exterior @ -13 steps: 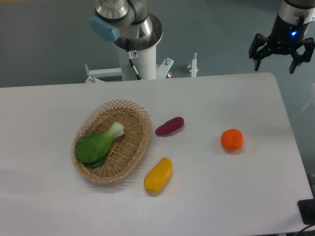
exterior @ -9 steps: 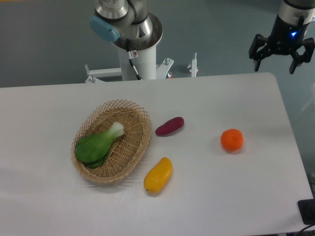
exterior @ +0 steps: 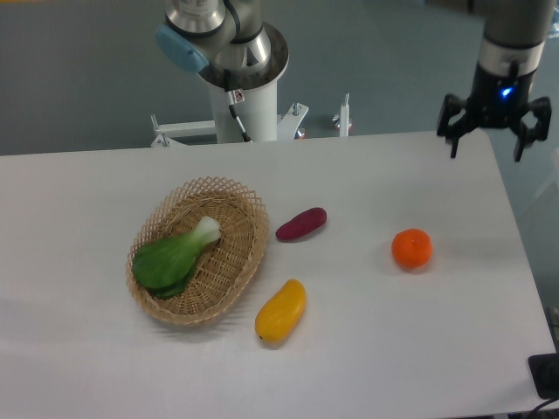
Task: Pick up the orange from the table
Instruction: 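Move the open gripper down and over the orange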
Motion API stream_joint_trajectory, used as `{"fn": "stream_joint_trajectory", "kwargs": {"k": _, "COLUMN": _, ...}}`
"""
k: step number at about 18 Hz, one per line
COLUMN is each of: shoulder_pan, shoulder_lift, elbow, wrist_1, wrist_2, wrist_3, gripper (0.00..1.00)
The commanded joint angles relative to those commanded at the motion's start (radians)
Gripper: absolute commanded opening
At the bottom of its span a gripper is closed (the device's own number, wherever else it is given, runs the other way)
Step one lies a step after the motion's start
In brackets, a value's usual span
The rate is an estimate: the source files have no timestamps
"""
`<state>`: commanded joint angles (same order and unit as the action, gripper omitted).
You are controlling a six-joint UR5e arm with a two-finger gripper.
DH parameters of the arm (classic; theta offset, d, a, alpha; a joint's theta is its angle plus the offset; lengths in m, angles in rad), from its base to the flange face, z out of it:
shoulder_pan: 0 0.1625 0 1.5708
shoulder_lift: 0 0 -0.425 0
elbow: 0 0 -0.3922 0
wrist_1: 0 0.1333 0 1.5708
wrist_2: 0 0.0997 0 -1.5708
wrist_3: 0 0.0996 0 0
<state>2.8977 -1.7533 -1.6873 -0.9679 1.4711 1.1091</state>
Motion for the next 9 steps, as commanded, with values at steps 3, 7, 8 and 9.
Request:
{"fn": "stream_joint_trajectory", "kwargs": {"k": 3, "shoulder_pan": -0.049, "shoulder_lift": -0.026, "elbow": 0.006, "wrist_1": 0.008, "wrist_2": -0.003, "wrist_3": -0.156, "gripper": 1.00}}
{"fn": "stream_joint_trajectory", "kwargs": {"k": 7, "shoulder_pan": -0.095, "shoulder_lift": -0.074, "elbow": -0.012, "wrist_1": 0.026, "wrist_2": 0.050, "wrist_3": -0.236, "gripper": 1.00}}
{"fn": "stream_joint_trajectory", "kwargs": {"k": 8, "shoulder_pan": -0.104, "shoulder_lift": -0.077, "elbow": -0.015, "wrist_1": 0.029, "wrist_2": 0.090, "wrist_3": -0.233, "gripper": 1.00}}
{"fn": "stream_joint_trajectory", "kwargs": {"k": 9, "shoulder_pan": -0.132, "shoulder_lift": -0.083, "elbow": -0.015, "wrist_1": 0.031, "wrist_2": 0.103, "wrist_3": -0.235, "gripper": 1.00}}
